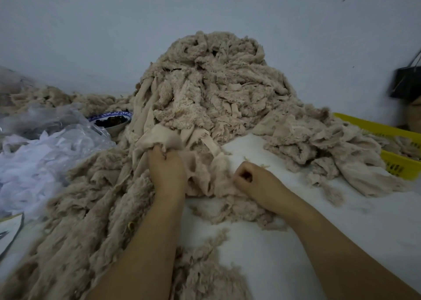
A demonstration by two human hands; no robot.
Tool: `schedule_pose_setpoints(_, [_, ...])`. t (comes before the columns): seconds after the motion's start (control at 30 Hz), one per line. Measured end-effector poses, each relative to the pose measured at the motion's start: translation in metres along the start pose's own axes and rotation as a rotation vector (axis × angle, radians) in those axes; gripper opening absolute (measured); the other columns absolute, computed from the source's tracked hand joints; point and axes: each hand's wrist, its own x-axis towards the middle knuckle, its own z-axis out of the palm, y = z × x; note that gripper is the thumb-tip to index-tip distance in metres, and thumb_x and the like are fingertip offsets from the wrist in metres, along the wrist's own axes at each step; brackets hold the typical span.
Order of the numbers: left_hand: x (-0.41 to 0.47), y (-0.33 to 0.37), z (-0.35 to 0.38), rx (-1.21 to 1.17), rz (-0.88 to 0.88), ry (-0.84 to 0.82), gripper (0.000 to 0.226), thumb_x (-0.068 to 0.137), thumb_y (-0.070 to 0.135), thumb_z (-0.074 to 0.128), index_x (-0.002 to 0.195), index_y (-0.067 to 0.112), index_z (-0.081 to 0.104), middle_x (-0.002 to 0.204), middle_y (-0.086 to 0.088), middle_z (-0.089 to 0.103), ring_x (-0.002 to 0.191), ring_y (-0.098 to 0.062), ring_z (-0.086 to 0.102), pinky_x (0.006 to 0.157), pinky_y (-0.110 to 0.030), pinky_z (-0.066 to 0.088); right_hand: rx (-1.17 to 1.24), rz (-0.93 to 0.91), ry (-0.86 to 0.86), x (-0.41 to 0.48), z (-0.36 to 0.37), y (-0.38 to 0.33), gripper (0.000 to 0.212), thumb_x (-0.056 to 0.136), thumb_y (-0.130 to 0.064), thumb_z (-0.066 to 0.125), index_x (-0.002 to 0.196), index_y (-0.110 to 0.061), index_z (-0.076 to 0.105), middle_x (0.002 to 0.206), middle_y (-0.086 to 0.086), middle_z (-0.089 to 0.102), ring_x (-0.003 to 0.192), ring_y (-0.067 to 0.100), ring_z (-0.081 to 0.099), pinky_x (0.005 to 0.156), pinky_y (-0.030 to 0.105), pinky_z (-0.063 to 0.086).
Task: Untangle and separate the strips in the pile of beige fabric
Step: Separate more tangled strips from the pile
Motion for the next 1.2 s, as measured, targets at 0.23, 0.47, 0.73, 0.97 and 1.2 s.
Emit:
schedule_pose_setpoints(0.23, [-0.007, 0.005, 0.003, -0.031, -0.018, -0.049, 0.039, 0.099, 0.02, 0.038, 0.13, 0.025, 0.061, 0.124, 0.002, 0.062, 0.11, -0.016, 0.056, 0.094, -0.033, 0.048, 0.358, 0.205, 0.126, -0.002, -0.011, -0.007, 0.032, 0.095, -0.051, 0.055, 0.079, -0.023, 0.052, 0.06, -0.017, 0.052, 0.058, 0.004, 0.047, 0.056, 0.02, 0.037])
schedule_pose_setpoints(0.47, [-0.002, 0.001, 0.001, -0.103, 0.003, 0.013, 0.029, 0.099, 0.028, 0.035, 0.092, 0.034, 0.063, 0.106, 0.009, 0.058, 0.098, -0.013, 0.056, 0.077, -0.028, 0.041, -0.188, 0.05, -0.232, -0.005, -0.002, -0.009, 0.02, 0.09, -0.044, 0.062, 0.084, -0.036, 0.045, 0.084, -0.012, 0.054, 0.073, 0.006, 0.052, 0.054, 0.017, 0.035])
schedule_pose_setpoints(0.73, [0.001, 0.003, 0.002, -0.033, -0.055, -0.061, 0.04, 0.101, 0.052, 0.03, 0.074, 0.034, 0.054, 0.085, 0.009, 0.055, 0.078, -0.009, 0.05, 0.075, -0.032, 0.039, 0.958, 0.373, 0.454, -0.002, -0.028, -0.013, 0.016, 0.101, -0.024, 0.054, 0.1, -0.01, 0.061, 0.083, 0.01, 0.072, 0.064, 0.017, 0.068, 0.053, 0.029, 0.054])
schedule_pose_setpoints(0.97, [-0.012, -0.018, 0.012, 0.533, 0.449, -0.613, 0.032, 0.09, 0.053, 0.056, 0.086, 0.022, 0.062, 0.104, 0.005, 0.052, 0.096, -0.011, 0.051, 0.073, -0.017, 0.037, 1.448, 0.302, 0.201, -0.006, -0.03, -0.015, 0.024, 0.092, -0.028, 0.062, 0.083, -0.014, 0.079, 0.069, -0.001, 0.072, 0.052, 0.009, 0.067, 0.042, 0.02, 0.049])
schedule_pose_setpoints(1.2, [-0.02, -0.022, 0.017, 0.512, 0.617, -0.636, 0.025, 0.094, 0.019, 0.056, 0.117, 0.021, 0.065, 0.128, 0.004, 0.059, 0.115, -0.008, 0.053, 0.092, -0.018, 0.038, 1.265, 0.296, 0.025, -0.002, -0.02, -0.021, 0.041, 0.084, -0.039, 0.071, 0.108, -0.006, 0.075, 0.111, 0.019, 0.073, 0.101, 0.03, 0.072, 0.075, 0.037, 0.062])
